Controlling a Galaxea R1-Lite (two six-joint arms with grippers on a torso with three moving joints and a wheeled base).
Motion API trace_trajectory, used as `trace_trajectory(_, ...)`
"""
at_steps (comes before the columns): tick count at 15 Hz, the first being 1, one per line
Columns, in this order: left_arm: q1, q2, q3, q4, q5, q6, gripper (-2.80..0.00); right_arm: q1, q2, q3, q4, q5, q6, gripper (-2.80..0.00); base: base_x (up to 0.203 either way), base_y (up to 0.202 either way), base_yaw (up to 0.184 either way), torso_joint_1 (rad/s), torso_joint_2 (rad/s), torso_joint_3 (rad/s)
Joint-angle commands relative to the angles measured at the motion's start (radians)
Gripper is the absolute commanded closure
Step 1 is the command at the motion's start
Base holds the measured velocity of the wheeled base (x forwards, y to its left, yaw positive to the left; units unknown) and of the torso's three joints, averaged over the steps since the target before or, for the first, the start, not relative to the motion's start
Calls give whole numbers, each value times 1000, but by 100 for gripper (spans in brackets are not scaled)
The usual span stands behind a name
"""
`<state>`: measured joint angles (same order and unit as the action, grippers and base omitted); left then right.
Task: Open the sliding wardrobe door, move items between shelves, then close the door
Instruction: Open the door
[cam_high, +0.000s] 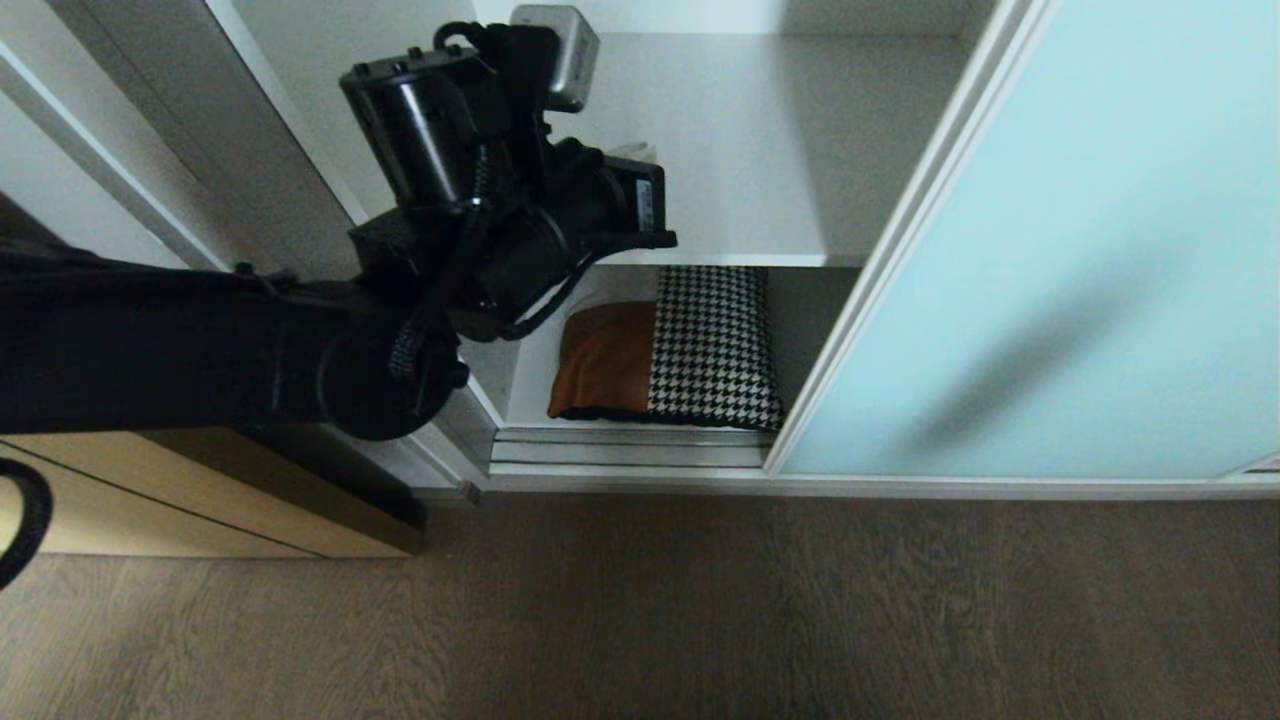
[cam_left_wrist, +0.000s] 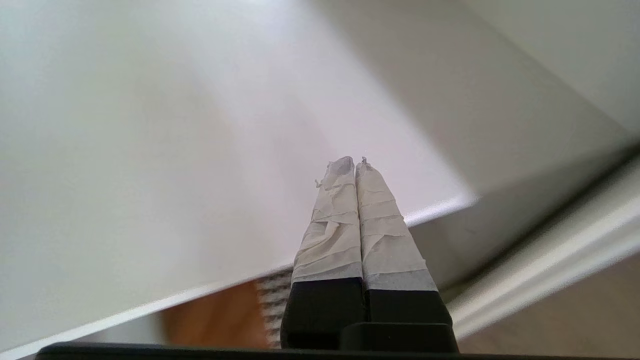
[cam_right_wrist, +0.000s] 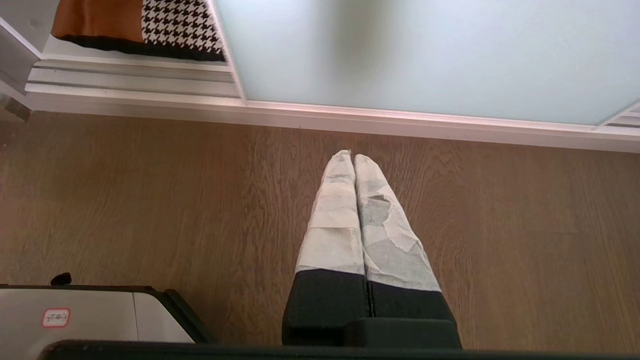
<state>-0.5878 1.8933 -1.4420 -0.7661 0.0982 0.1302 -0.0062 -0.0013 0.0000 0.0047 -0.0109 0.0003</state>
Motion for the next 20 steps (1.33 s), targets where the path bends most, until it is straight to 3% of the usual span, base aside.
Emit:
trace_trajectory(1,20,-104,51,6,23,1,0,0,1,0,0,0,0,0,0,0,0,0,0,0)
trace_trajectory(6,48,-438,327,159,110,4,0,0,1,0,0,0,0,0,0,0,0,0,0,0)
trace_trajectory(9,152,-563,485,211,173,5,0,0,1,0,0,0,-2,0,0,0,0,0,0,0)
trace_trajectory(15,352,-875,871,218,205,-10,0,0,1,0,0,0,0,0,0,0,0,0,0,0)
trace_trajectory(20,390,-1178,1142,240,222,-30,0,0,1,0,0,0,0,0,0,0,0,0,0,0)
